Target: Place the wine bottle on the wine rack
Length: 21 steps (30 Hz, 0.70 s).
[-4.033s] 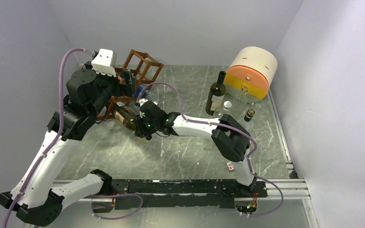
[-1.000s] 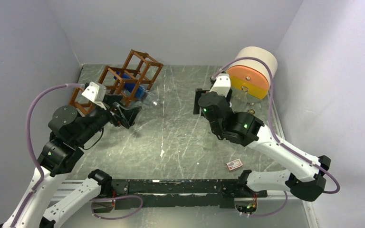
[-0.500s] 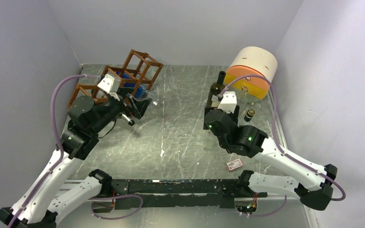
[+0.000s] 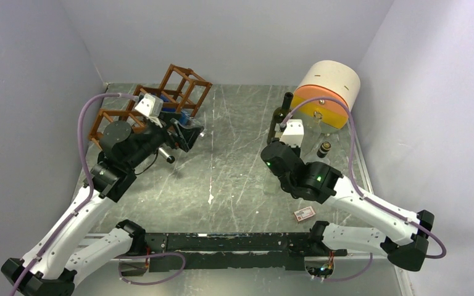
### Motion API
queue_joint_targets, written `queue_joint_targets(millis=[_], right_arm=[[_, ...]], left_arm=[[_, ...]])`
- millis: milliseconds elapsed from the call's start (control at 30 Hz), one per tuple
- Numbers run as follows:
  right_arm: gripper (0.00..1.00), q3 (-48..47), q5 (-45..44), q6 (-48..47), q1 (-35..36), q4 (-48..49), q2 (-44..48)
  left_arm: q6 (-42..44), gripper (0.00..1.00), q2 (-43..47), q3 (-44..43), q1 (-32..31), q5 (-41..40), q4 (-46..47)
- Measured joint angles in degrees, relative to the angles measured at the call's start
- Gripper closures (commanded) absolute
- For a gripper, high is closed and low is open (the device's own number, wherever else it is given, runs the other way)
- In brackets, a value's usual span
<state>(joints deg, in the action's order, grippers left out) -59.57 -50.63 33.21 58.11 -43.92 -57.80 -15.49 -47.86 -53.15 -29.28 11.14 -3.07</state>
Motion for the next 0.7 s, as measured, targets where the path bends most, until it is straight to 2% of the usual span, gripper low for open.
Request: queue_joint_targets(millis=[67, 200, 300, 433, 700], right_arm=[[0.89, -0.13, -0.2, 0.02, -0.04, 0.0, -0.22], [1.0, -0.55, 0.15, -0.7, -0.09, 0.13, -0.72], [1.0, -1.49, 1.6, -2.34, -0.2, 0.13, -1.49], [1.0, -4.17, 4.57, -6.05, -0.26, 1.86, -3.17], [1.0, -11.85, 11.76, -13.6, -0.28, 9.68, -6.93]], left_arm=[[-0.24, 0.01, 0.13, 0.57, 0.0, 0.31, 0.26], [-0.26, 0.0, 0.07, 1.18, 0.0, 1.2, 0.55], [0.2, 0.0, -0.04, 2.56, 0.0, 2.8, 2.14], [1.68, 0.0, 0.26, 9.11, 0.0, 6.38, 7.17], [5.44, 0.01, 0.33, 19.5, -0.92, 13.77, 16.06]])
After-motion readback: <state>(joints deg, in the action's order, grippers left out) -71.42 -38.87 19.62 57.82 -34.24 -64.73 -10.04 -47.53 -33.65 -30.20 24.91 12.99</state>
